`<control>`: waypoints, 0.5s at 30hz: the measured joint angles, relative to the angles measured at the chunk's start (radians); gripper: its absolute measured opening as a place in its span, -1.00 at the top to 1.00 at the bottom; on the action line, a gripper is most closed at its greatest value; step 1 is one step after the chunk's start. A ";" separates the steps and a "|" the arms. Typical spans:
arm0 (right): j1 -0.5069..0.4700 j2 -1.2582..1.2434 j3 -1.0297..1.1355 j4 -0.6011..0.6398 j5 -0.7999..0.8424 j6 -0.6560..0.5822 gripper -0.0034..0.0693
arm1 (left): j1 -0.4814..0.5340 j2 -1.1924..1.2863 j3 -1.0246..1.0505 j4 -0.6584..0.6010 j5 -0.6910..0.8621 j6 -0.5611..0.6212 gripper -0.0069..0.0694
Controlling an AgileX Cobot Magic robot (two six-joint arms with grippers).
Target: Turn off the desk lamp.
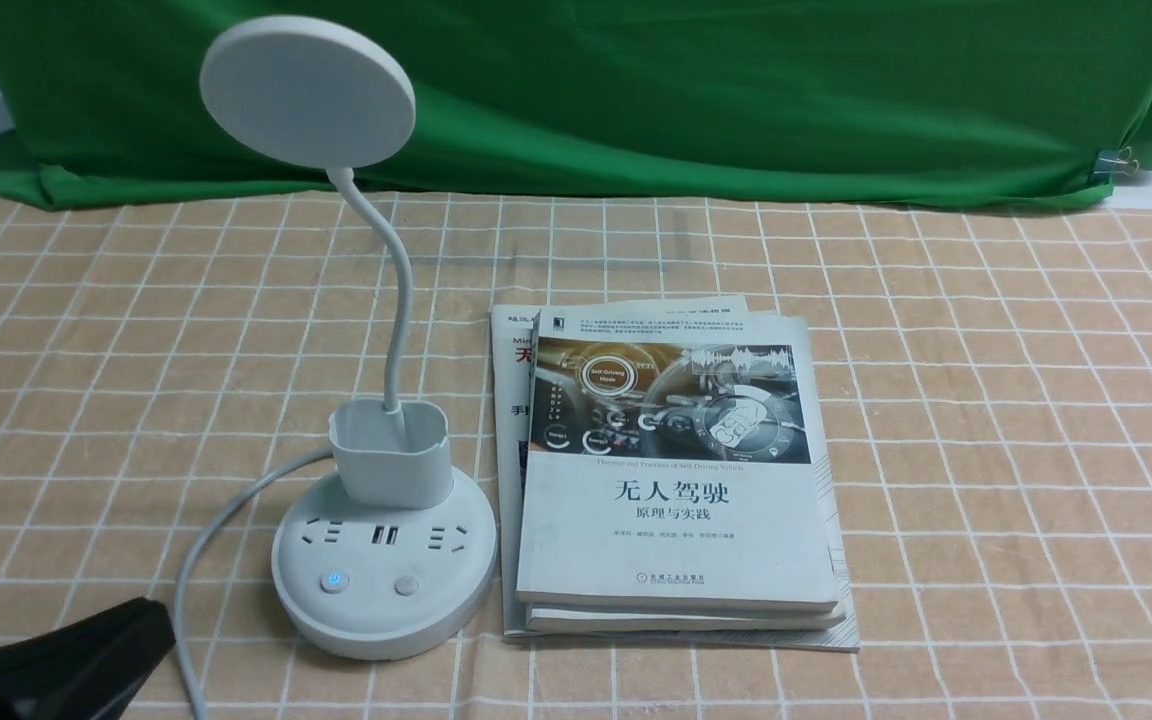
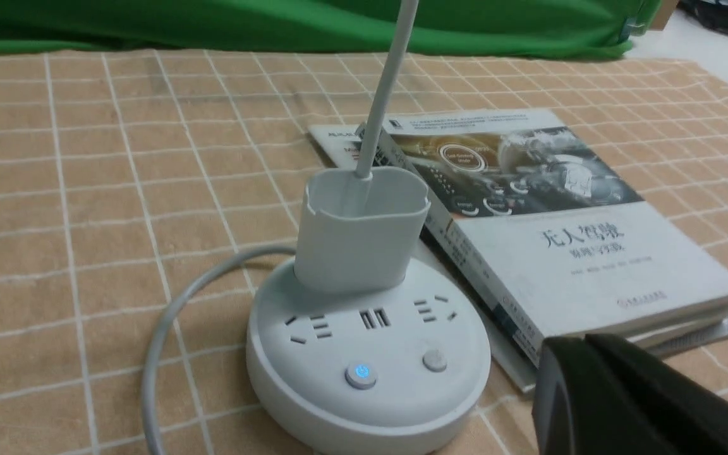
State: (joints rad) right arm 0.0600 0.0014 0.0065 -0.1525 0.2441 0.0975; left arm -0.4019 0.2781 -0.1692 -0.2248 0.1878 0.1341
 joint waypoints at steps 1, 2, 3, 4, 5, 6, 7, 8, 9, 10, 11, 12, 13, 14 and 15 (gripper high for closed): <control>0.000 0.000 0.000 0.000 0.000 0.000 0.24 | 0.000 -0.001 0.005 0.000 0.000 0.000 0.83; 0.000 0.000 0.000 0.000 0.000 0.000 0.24 | 0.000 -0.001 0.007 0.000 0.000 0.000 0.83; 0.000 0.000 0.000 0.000 0.000 0.000 0.24 | 0.000 -0.001 0.007 0.000 0.000 0.000 0.83; 0.000 0.000 0.000 0.000 0.000 0.000 0.24 | 0.000 -0.001 0.008 0.000 0.001 -0.001 0.83; 0.000 0.000 0.000 0.000 0.000 0.000 0.24 | 0.000 -0.001 0.008 0.000 0.001 -0.001 0.83; 0.000 0.000 0.000 0.000 0.000 0.000 0.24 | 0.000 -0.001 0.008 0.000 0.001 -0.001 0.83; 0.000 0.000 0.000 0.000 0.000 0.000 0.24 | 0.000 -0.001 0.008 0.000 0.001 -0.001 0.83; 0.000 0.000 0.000 0.000 0.000 0.000 0.24 | 0.000 -0.001 0.008 0.000 0.001 -0.001 0.83; 0.000 0.000 0.000 0.000 0.000 0.000 0.24 | 0.000 -0.001 0.008 0.000 0.001 -0.001 0.83; 0.000 0.000 0.000 0.000 0.000 0.000 0.24 | 0.000 -0.001 0.008 0.000 0.001 -0.001 0.83; 0.000 0.000 0.000 0.000 0.000 0.000 0.24 | 0.000 -0.001 0.008 0.000 0.001 -0.001 0.83; 0.000 0.000 0.000 0.000 0.000 0.000 0.24 | 0.000 -0.001 0.008 0.000 0.001 -0.001 0.83; 0.000 0.000 0.000 0.000 0.000 0.000 0.24 | 0.000 -0.001 0.008 0.000 0.001 -0.001 0.83; 0.000 0.000 0.000 0.000 0.000 0.000 0.24 | 0.000 -0.001 0.008 0.000 0.001 -0.001 0.83; 0.000 0.000 0.000 0.000 0.000 0.000 0.24 | 0.000 -0.001 0.008 0.000 0.001 -0.001 0.83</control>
State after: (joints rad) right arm 0.0600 0.0014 0.0065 -0.1525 0.2441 0.0975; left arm -0.4019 0.2771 -0.1613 -0.2248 0.1887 0.1333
